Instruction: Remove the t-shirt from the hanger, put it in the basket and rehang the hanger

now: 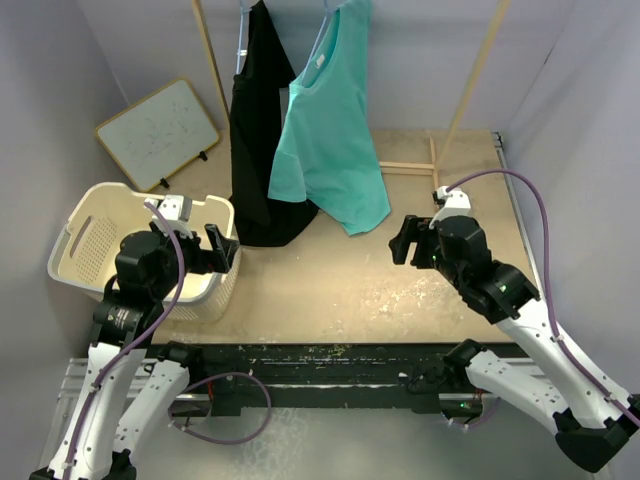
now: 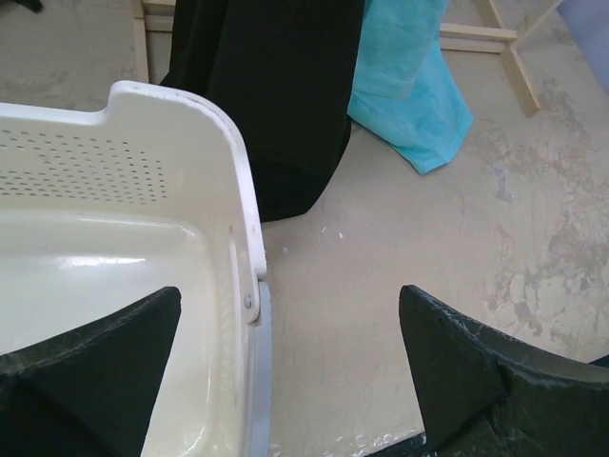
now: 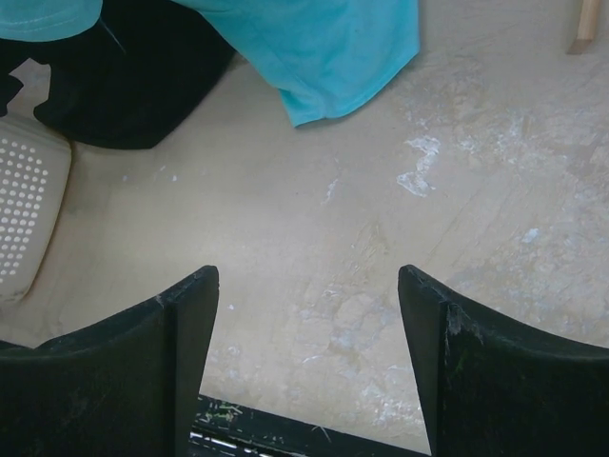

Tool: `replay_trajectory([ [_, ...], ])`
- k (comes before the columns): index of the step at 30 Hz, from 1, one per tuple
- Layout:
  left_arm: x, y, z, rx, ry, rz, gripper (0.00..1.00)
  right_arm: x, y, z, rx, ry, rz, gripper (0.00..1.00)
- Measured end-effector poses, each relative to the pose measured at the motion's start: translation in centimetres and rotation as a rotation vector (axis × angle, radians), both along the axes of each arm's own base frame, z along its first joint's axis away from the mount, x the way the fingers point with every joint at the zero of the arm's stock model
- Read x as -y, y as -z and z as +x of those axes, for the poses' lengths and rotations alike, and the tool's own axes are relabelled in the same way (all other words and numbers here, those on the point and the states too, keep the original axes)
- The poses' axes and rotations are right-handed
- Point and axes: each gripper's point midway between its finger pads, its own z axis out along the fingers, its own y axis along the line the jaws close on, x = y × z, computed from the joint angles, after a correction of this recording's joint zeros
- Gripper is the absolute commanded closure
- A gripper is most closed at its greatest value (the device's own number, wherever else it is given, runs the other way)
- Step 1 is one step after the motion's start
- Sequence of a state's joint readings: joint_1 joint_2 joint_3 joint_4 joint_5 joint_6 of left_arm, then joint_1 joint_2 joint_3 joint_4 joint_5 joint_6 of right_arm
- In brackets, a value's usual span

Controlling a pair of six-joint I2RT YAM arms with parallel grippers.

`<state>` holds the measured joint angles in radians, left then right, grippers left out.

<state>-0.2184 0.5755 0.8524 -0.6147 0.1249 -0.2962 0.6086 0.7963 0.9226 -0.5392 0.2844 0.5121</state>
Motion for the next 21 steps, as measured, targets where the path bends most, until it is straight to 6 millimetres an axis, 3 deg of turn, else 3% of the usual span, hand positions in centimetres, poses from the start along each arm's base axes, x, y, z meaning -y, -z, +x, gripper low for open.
replay_trajectory([
  [13,0.0,-0.1,-0.1,0.004,0.002,-0.002,0.01,-0.4,0.5,0.1,-0.019,-0.014,-0.004,0.22],
  [18,0.0,-0.1,-0.1,0.006,0.002,-0.002,0.01,-2.0,0.1,1.1,-0.025,-0.085,-0.024,0.44],
  [21,0.0,-0.1,-0.1,0.006,0.002,-0.002,0.01,-4.3,-2.5,3.6,-0.016,-0.132,-0.036,0.66],
])
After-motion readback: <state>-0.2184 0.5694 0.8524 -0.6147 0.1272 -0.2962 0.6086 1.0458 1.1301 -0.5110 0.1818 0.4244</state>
